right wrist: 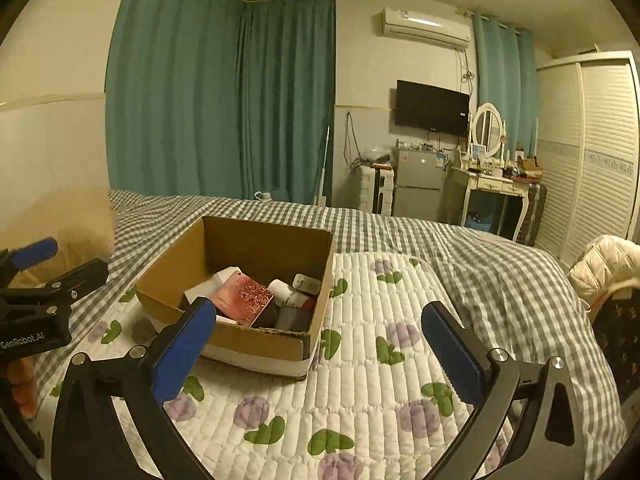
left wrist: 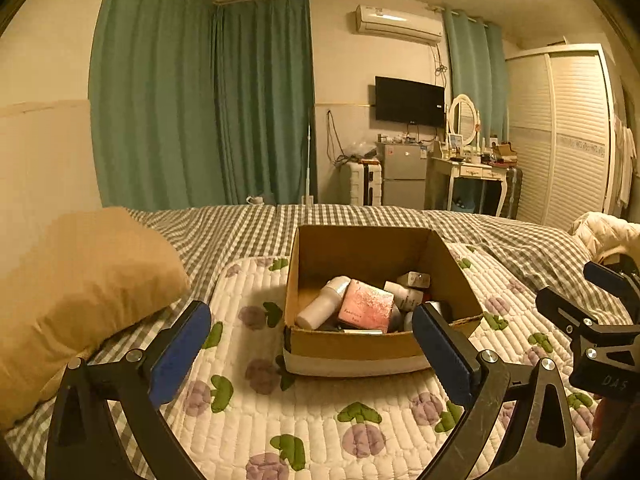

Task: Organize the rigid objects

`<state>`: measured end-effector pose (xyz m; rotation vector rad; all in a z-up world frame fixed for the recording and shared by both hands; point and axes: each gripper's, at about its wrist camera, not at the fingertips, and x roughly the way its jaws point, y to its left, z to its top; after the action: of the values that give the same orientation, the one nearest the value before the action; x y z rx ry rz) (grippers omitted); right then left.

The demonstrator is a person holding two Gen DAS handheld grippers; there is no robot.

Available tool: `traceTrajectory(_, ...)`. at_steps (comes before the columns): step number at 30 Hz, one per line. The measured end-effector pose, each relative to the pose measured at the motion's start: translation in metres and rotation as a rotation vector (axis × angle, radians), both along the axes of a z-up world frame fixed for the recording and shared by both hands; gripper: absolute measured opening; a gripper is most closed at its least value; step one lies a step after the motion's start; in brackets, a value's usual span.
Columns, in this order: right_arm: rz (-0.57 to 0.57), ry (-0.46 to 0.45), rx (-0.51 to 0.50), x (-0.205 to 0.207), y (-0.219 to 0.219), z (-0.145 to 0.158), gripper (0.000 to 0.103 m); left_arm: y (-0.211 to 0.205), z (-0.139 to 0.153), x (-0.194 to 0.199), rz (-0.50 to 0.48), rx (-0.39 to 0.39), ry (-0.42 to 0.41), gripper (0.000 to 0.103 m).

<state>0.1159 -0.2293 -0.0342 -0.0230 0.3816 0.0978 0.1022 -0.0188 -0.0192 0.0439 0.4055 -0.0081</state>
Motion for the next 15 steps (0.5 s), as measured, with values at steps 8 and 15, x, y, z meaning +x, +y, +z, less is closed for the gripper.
traceTrajectory(8,0.000,0.004,-0.001,-0.0024,0.0017,-0.0012,0.103,0.0030,-0.0017,-0.0051,0.004,0.009,0.002,0.103)
traceTrajectory(15,-0.012,0.015,0.017,-0.0018,-0.0008,-0.0020,0.103,-0.0015,-0.0058,-0.0052,-0.006,0.032,0.017,0.103)
